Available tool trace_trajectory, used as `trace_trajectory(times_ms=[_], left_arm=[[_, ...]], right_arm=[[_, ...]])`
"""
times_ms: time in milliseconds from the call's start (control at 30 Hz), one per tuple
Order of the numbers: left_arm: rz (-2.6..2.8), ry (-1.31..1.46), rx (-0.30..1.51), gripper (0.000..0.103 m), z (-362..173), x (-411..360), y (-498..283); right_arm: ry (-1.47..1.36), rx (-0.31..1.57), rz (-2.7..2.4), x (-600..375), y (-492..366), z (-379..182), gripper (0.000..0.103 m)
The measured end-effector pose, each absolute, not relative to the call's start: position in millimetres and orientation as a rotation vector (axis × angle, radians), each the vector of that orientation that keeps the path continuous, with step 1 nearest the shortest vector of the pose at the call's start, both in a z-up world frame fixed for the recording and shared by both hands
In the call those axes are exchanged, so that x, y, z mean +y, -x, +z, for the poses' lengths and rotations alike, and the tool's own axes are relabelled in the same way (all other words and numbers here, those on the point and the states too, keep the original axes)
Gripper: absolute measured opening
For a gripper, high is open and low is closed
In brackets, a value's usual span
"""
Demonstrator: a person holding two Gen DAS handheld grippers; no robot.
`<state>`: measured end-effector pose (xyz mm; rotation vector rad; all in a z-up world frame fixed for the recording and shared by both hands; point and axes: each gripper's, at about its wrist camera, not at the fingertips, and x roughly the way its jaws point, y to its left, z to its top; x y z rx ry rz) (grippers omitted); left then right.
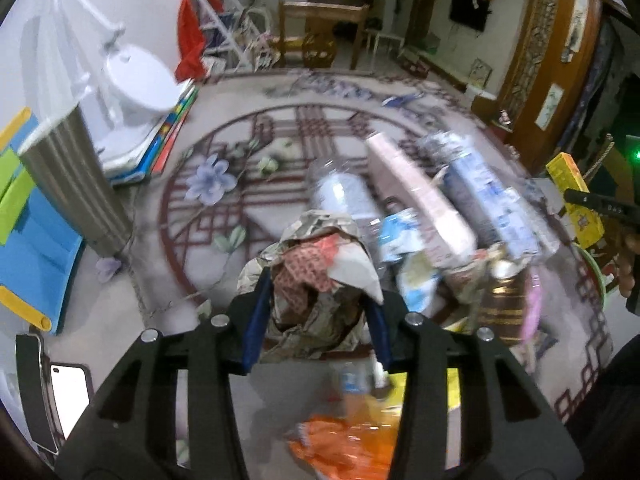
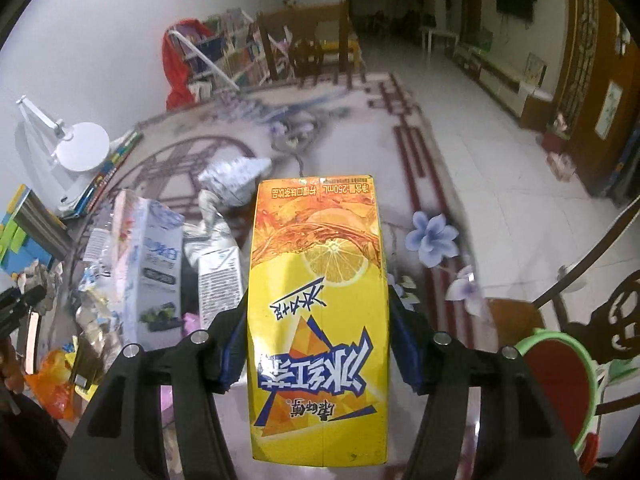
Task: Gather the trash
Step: 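Carry the yellow carton and crumpled paper over the green-rimmed bin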
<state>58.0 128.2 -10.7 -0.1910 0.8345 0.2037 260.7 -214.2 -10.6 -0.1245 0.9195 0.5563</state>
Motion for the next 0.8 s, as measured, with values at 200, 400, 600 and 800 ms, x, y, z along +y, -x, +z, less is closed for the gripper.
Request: trace_trajectory(times_ms=[200, 400, 600, 800], left_arm=[[0.098, 0.162, 0.778, 0.042, 14.0, 75.5, -64.7], [-0.079, 0.167, 0.761, 0.042, 32.2, 8.8, -86.9], [-0.241, 0.137, 0.757, 0.042, 37.8, -73.3, -121.6], [-0.386, 0.152, 0.753, 0.042, 43.0, -146.5, -148.1]], right_arm=[[0.085, 0.849, 0.527, -241.3, -230.9, 8.4, 0.058], [0.039, 0.807, 0.475, -287.4, -214.3, 20.1, 0.058], [-0.019, 0.801, 0.394, -347.8, -217.6, 24.7, 0.058], [-0.076, 0.787, 0.304, -411.1, -224.7, 29.8, 0.058]])
